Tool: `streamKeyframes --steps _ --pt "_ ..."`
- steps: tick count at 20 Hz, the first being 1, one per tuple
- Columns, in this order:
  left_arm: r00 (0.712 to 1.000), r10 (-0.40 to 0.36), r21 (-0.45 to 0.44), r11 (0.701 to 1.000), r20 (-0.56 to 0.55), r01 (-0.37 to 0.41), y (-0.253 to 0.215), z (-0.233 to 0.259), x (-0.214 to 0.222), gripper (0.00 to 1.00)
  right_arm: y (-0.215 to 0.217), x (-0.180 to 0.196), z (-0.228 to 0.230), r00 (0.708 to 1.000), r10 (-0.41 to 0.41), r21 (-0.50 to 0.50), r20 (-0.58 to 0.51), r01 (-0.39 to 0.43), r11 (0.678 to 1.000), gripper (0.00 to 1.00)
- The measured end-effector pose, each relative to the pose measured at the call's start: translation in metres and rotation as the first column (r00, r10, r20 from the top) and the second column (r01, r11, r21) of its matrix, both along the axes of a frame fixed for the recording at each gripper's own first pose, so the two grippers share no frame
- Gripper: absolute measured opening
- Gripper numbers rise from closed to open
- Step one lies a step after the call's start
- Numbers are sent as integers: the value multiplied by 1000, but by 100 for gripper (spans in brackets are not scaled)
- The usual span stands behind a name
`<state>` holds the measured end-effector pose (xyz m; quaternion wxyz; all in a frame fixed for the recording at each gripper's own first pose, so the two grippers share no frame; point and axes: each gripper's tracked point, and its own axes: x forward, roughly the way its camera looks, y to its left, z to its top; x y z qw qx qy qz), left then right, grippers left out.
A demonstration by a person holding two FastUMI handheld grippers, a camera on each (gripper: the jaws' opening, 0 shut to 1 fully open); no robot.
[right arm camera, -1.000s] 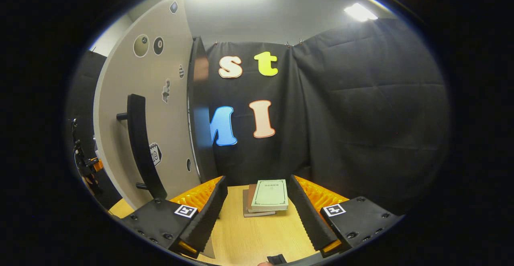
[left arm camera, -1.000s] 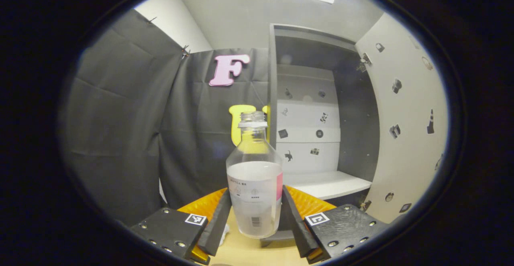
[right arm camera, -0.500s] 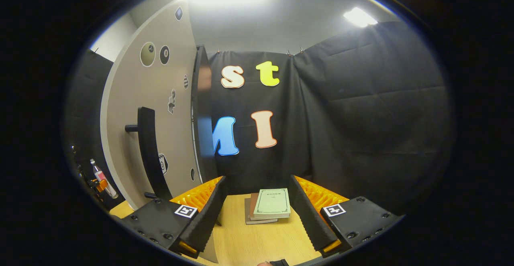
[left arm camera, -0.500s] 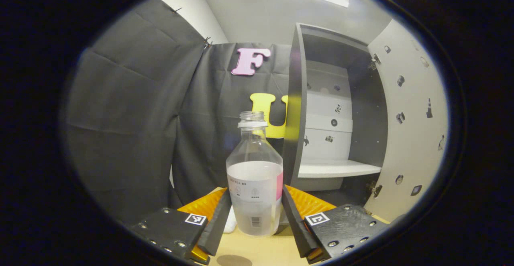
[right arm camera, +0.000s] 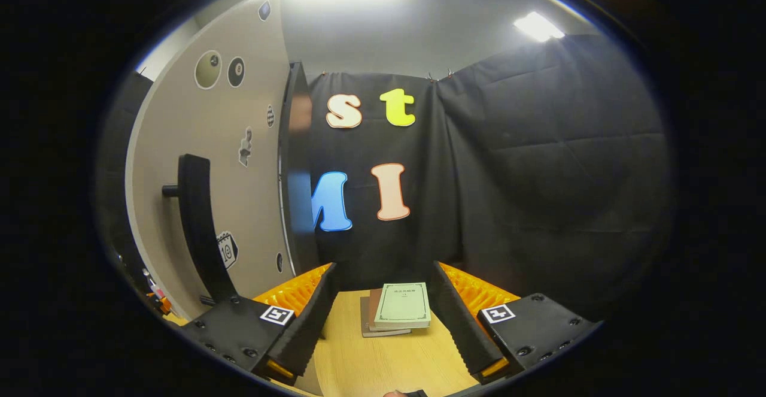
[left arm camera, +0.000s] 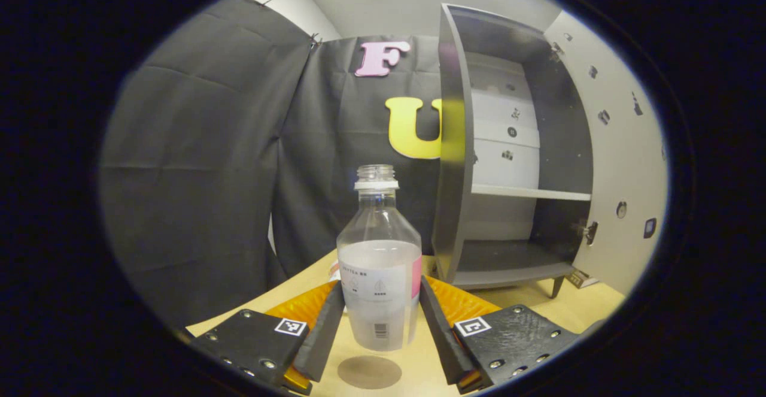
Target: Open the cabinet door with the right hand, grasp the bottle in the cabinet with the left hand and place it on the coaster, then close the cabinet door with the right hand.
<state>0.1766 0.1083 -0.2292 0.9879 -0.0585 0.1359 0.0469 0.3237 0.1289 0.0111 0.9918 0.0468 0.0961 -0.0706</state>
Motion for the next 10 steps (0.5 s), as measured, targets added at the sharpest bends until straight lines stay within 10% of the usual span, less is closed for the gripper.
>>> streamKeyframes --steps 10 --pt "987 23 9 1000 -161 -22 5 -92 3 75 -5 11 -18 998 -37 -19 -53 36 999 98"
